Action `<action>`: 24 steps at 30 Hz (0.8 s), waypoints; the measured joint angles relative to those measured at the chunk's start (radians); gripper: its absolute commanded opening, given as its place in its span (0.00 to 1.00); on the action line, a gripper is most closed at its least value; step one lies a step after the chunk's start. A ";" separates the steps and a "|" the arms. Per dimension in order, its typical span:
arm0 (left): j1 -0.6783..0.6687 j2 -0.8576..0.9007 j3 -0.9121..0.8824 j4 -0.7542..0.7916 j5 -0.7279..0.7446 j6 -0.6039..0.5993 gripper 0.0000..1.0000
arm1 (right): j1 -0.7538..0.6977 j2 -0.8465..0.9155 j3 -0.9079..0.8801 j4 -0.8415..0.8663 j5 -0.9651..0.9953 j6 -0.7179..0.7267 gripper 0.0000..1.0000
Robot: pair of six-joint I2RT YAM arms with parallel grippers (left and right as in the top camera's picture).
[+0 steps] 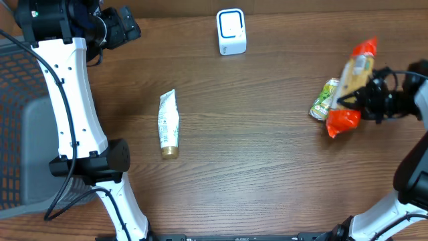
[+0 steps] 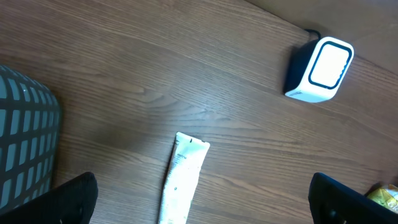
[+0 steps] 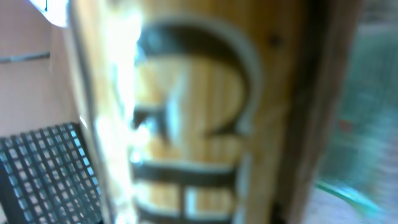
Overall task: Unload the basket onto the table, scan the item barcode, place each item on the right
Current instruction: 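Carry the spaghetti pack right and drop it beside the carton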
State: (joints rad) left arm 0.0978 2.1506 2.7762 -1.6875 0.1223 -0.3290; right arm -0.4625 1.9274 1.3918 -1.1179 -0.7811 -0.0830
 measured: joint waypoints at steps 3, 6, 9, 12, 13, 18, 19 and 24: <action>0.000 0.000 0.000 0.000 0.000 0.000 0.99 | -0.055 0.000 -0.006 -0.002 -0.005 0.002 0.75; 0.000 0.000 0.000 0.000 0.000 0.000 0.99 | -0.090 0.000 -0.006 -0.002 -0.021 0.005 1.00; 0.000 0.000 0.000 0.000 0.000 0.000 1.00 | -0.094 0.000 0.000 -0.032 -0.038 -0.008 1.00; 0.000 0.000 0.000 0.000 0.000 0.000 0.99 | -0.085 0.000 0.041 -0.110 -0.074 -0.048 1.00; 0.000 0.000 0.000 0.000 0.000 0.000 1.00 | -0.081 0.000 0.061 -0.130 -0.081 -0.056 1.00; 0.000 0.000 0.000 0.000 0.000 0.000 0.99 | -0.041 0.000 0.259 -0.291 -0.101 -0.127 1.00; 0.000 0.000 0.000 0.000 0.000 0.000 1.00 | -0.030 0.000 0.293 -0.307 -0.103 -0.134 1.00; 0.000 0.000 0.000 0.000 0.000 0.000 1.00 | 0.116 -0.010 0.433 -0.285 -0.111 -0.123 1.00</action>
State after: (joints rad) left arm 0.0978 2.1506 2.7762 -1.6878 0.1223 -0.3290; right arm -0.3466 1.9179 1.8244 -1.4029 -0.8925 -0.2058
